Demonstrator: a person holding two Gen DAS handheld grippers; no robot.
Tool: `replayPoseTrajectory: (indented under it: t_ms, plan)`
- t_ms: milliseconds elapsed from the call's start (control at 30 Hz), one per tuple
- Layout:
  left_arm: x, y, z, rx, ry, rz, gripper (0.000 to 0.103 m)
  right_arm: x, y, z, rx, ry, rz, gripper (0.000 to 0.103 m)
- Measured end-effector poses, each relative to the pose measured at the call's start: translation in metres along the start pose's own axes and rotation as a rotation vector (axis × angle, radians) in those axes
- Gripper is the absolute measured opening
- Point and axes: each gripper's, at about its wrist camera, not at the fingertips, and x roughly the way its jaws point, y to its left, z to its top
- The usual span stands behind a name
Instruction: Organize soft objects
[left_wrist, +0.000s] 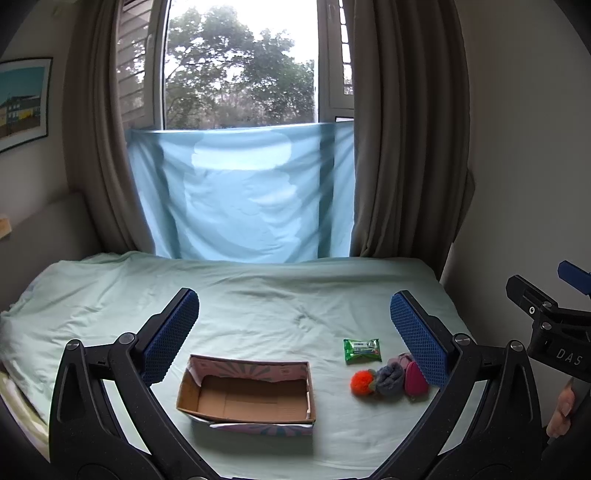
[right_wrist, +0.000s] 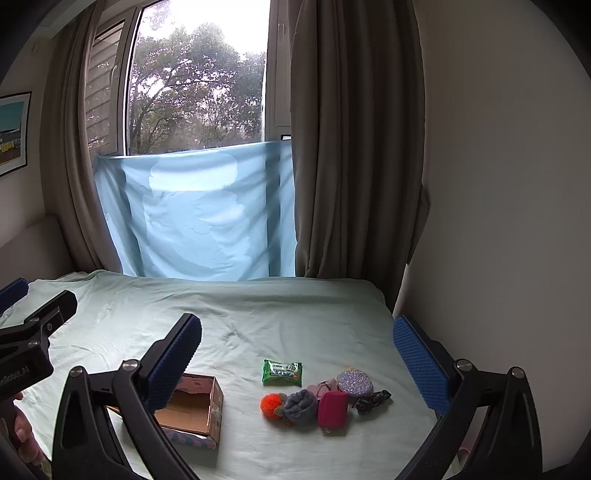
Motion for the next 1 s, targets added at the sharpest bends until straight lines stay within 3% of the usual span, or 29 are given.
replayPoseTrajectory:
  t_ms: [300,500,733,1000]
  plan:
    - [0.021,0.0,0.006,0.007,0.068,-0.033,0.103,0.004,-0.001,0.002,0.026,0.026,-0.003,0.103]
    - [0.086,-0.019,-0.003,0.063,0.197,-0.144,0.103,0.03,-0.016,-0.016,0.103,0.081,-0.056,0.103]
    - [0.183,-0.069,-0.07,0.131,0.369,-0.272,0.103,0.092,-0.054,-0.073,0.218,0.203,-0.17,0.103]
    - [0.268,-0.146,-0.158,0.254,0.462,-0.348,0.103,0.172,-0.103,-0.147,0.255,0.336,-0.184,0.103]
